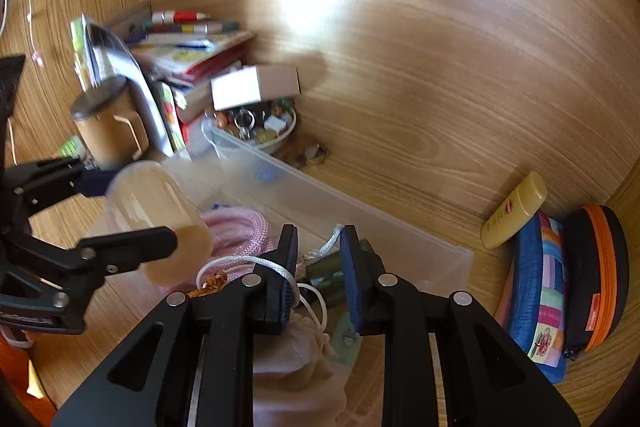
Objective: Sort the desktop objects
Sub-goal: 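Lower both into the box and open the right gripper to release the white bag, then open the left gripper to release the beige jar into the box, then withdraw both grippers up and out of the clear box, then move the right gripper to the white round container while the left approaches the red pouch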
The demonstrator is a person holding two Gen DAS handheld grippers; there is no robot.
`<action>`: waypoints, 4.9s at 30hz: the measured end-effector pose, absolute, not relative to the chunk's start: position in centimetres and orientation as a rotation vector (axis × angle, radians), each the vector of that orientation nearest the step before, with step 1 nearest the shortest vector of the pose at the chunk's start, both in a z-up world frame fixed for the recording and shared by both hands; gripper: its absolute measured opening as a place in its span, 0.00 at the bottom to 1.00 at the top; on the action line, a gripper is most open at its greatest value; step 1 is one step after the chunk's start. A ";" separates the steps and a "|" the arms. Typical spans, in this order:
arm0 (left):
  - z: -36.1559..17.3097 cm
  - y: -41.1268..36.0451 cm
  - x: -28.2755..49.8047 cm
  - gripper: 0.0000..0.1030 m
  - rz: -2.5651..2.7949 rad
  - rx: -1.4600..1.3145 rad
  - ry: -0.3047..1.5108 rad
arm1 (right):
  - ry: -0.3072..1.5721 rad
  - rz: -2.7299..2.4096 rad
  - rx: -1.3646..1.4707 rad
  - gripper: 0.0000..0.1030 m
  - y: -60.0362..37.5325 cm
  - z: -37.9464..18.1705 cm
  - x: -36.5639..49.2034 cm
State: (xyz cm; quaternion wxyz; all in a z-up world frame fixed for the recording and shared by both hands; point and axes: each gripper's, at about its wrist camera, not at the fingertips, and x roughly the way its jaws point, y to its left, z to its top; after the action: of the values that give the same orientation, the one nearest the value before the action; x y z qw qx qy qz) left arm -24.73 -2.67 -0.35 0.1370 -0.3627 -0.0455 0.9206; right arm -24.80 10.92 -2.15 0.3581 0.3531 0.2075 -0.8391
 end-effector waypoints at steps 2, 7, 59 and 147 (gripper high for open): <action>-0.6 -2.5 -24.8 0.62 2.662 -1.061 -0.115 | 0.534 -2.144 0.943 0.19 10.8 -2.6 -25.1; -0.8 -2.4 -24.6 0.62 2.665 -1.066 -0.100 | 0.517 -2.116 0.999 0.34 11.1 -2.6 -25.3; -1.9 5.3 -18.6 0.72 2.517 -1.124 -0.007 | 0.508 -2.137 0.980 0.62 13.9 -0.5 -23.2; -7.0 3.2 -19.0 0.95 2.557 -1.327 -0.229 | 0.305 -2.271 1.124 0.66 22.1 -9.3 -15.6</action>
State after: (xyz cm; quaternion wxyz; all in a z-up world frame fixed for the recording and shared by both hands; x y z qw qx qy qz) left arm -18.99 3.24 -6.99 0.1253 -0.4555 -0.0787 0.8779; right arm -15.65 22.12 -9.28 0.2903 0.4213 0.1145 -0.8515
